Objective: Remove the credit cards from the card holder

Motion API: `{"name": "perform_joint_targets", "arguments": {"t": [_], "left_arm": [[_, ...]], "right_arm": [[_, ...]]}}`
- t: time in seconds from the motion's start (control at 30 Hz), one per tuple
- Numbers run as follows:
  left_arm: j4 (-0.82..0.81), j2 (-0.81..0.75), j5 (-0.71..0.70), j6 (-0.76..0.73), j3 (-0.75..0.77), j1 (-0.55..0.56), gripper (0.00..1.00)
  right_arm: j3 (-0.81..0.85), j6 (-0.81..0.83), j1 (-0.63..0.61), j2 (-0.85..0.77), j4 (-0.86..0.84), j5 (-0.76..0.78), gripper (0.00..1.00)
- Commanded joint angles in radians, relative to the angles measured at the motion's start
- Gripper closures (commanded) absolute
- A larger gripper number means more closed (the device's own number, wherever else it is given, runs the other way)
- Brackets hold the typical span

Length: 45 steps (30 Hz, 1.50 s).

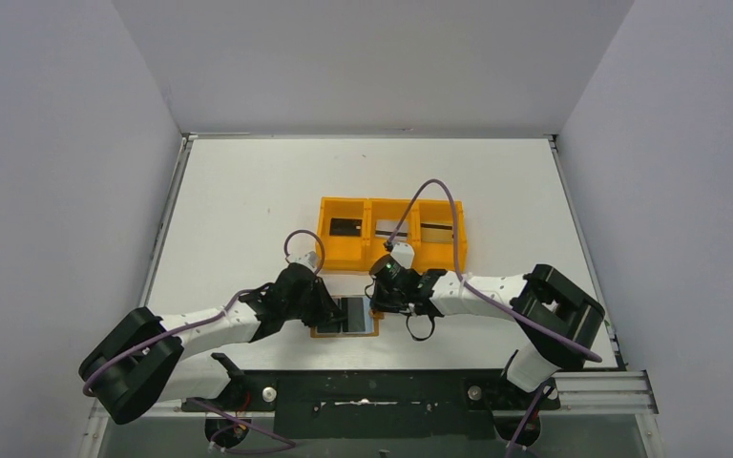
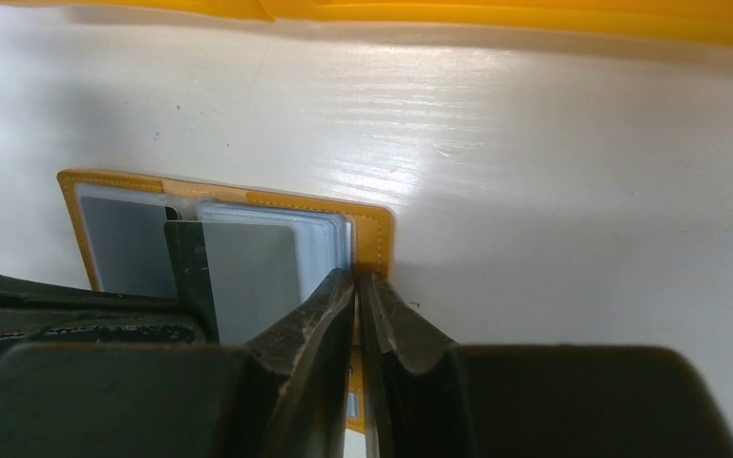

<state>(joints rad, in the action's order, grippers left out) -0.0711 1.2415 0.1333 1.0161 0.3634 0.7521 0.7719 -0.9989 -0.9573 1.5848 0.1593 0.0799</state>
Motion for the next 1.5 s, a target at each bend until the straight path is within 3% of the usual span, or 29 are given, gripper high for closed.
{"name": "perform_joint_targets", "arguments": {"t": [0.0,0.3,0.5,0.77,1.1,1.33,1.47], "left_arm": [[0.046,-0.014,-0.022,-0.03,0.018,0.004,1.0],[0.042,-0.017,-0.016,-0.033,0.02,0.004,1.0],[0.044,-0.019,-0.016,-0.033,0.022,0.004,1.0],[0.068,-0.034,-0.026,-0.036,0.03,0.004,1.0],[0.115,-0.085,-0.074,-0.02,0.034,0.001,1.0],[-0.002,-0.082,-0.009,0.016,0.003,0.0,0.79],[-0.094,-0.055,0.039,0.052,-0.024,-0.005,0.75]], "right_arm": [[0.043,0.031,-0.014,-0.012,0.032,0.047,0.88],[0.074,0.076,-0.036,-0.058,-0.014,0.03,0.84],[0.081,0.073,-0.039,0.006,-0.064,-0.025,0.84],[0.103,0.006,-0.039,0.111,0.073,0.028,0.94],[0.086,-0.038,-0.038,0.109,0.117,0.064,0.95],[0.089,-0.034,-0.037,0.114,0.104,0.053,0.95],[0.086,-0.032,-0.032,0.114,0.097,0.043,0.95]]}}
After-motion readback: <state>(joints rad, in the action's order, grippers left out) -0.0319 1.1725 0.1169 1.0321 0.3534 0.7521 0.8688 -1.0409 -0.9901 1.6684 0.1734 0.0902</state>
